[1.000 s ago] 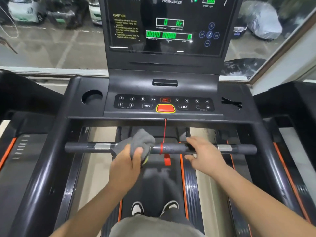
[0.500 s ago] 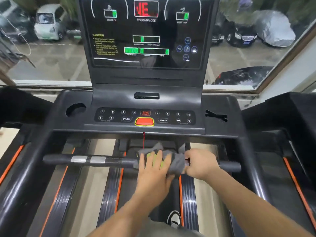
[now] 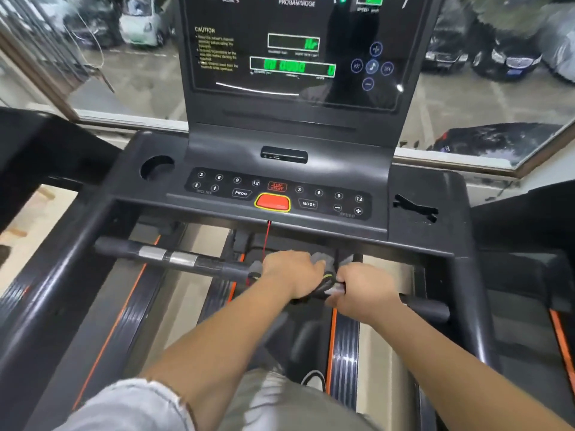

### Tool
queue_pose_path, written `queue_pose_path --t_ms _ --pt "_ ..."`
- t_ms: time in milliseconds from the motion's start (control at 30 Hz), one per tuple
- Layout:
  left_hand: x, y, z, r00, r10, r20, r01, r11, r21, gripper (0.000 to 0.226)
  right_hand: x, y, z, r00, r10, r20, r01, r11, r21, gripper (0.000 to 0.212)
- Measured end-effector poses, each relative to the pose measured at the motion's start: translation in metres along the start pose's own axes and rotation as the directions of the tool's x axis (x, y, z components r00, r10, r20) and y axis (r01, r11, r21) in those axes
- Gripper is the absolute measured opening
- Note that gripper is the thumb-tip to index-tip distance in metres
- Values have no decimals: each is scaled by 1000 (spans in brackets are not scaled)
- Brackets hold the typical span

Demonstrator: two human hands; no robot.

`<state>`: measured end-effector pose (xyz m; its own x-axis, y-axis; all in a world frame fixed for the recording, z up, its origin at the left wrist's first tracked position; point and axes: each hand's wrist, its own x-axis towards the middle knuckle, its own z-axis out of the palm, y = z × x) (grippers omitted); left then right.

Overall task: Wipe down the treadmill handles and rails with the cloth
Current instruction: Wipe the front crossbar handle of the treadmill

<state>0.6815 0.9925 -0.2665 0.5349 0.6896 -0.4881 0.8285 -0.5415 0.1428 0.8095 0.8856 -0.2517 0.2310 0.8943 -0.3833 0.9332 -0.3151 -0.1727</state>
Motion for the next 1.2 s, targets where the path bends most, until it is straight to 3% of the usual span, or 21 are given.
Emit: queue_pose_path --t_ms 67,133,200,300,367,467,533,600,700,800,833,900,933,967,1033,1133,1200 --pt "-26 -1 22 971 33 -235 -22 999 49 49 1 -1 3 1000 8 2 -8 1000 -9 30" --pt "-54 -4 48 917 131 -375 -115 991 65 42 1 -1 2 1000 17 2 -17 1000 11 20" --pt "-66 -10 65 876 179 -449 -185 982 31 51 2 -2 -1 1000 12 12 -12 1000 14 13" --pt "-58 -13 65 855 175 -488 -181 983 36 47 3 -3 -2 999 15 29 -14 1000 -22 6" --pt "-46 -8 49 888 174 -426 -136 984 117 38 3 -3 -1 1000 22 12 -21 1000 -17 14" --pt "-20 -5 9 985 69 -158 -61 996 60 50 0 -2 -1 1000 9 -11 -9 1000 -3 27" --pt "-6 -3 -2 1000 24 9 -24 1000 -11 56 -2 -3 1 1000 6 -31 -6 1000 14 32" --pt "-6 1 4 998 12 -66 -13 1000 -14 55 -4 -3 2 999 12 -45 -11 999 35 33" --pt "-39 3 41 933 48 -357 -34 998 45 44 -5 -2 1 999 17 -31 -16 999 42 24" --pt "-76 -2 76 771 114 -627 -232 966 -110 40 -4 -3 0 999 29 -28 -29 999 21 12" --pt "-88 -1 83 766 88 -637 -249 954 -168 38 -2 -3 -1 999 31 -27 -31 1000 -3 13" --pt "-110 6 93 875 -52 -482 -155 911 -381 34 2 -5 -8 999 44 -3 -44 998 -47 13" --pt "-118 9 95 924 -189 -332 -22 841 -541 34 4 -8 -12 998 53 23 -52 996 -66 16" --pt "-122 9 96 933 -328 -146 125 678 -725 38 5 -12 -17 997 53 49 -49 995 -91 20" --pt "-123 4 101 861 -489 140 294 253 -922 52 7 -19 -24 995 39 89 -25 988 -151 24" --pt "-115 -5 106 712 -568 414 326 -255 -910 82 9 -21 -25 995 20 99 0 980 -198 23" --pt "-98 -9 114 666 -556 497 255 -457 -852 110 11 -20 -25 994 25 107 -5 982 -190 26"
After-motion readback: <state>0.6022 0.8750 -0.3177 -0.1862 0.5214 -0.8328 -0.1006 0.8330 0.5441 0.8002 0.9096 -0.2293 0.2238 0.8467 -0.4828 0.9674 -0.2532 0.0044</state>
